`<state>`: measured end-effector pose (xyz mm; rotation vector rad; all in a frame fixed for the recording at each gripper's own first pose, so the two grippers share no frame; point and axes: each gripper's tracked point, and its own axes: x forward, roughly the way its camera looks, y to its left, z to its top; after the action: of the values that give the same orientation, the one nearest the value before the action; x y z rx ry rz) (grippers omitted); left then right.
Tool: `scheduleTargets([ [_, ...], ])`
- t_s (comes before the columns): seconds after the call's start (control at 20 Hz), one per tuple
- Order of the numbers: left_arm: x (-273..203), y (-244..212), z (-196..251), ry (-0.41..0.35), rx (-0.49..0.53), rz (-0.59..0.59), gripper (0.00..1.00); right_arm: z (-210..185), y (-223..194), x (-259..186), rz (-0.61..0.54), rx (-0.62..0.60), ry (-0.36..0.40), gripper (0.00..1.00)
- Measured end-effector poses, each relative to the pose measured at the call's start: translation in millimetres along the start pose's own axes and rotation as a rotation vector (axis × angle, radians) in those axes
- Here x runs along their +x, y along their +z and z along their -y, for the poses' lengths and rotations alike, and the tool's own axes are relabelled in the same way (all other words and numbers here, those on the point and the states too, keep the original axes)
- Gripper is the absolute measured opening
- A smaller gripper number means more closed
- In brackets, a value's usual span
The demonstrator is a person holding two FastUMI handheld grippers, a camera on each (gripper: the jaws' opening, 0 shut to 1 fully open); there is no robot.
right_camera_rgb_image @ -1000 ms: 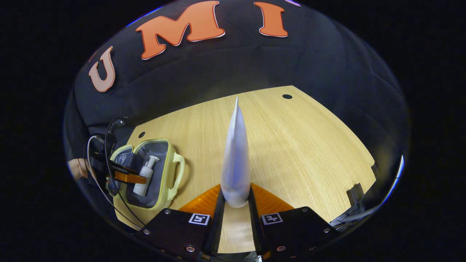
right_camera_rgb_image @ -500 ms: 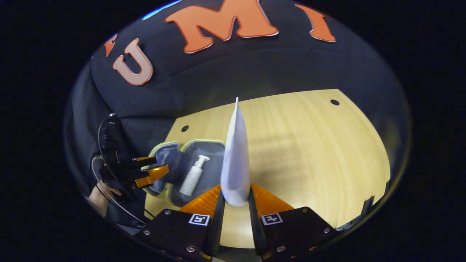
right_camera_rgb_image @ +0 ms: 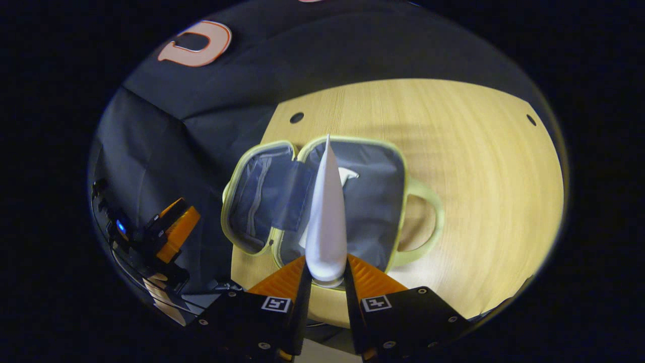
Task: First open the suitcase, pack the skin care products into it, and then close the suitcase.
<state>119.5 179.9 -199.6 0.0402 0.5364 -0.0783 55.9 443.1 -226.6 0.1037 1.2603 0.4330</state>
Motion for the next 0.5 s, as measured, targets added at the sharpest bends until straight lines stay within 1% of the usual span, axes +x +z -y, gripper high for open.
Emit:
scheduleTargets([
  [0.1,-8,-7,-23,0.043,-0.003,0.009,1.00,1,-5,21,-0.064,0.029,-0.014,0.37],
  [0.25,-23,-11,-47,0.092,0.001,0.025,1.00,7,-9,50,-0.129,0.114,-0.050,0.37],
  [0.4,-31,-14,-55,0.111,0.006,0.043,1.00,20,-11,70,-0.154,0.121,-0.107,0.37],
  [0.5,-35,-12,-56,0.112,0.014,0.052,1.00,25,-12,78,-0.167,0.131,-0.128,0.37],
])
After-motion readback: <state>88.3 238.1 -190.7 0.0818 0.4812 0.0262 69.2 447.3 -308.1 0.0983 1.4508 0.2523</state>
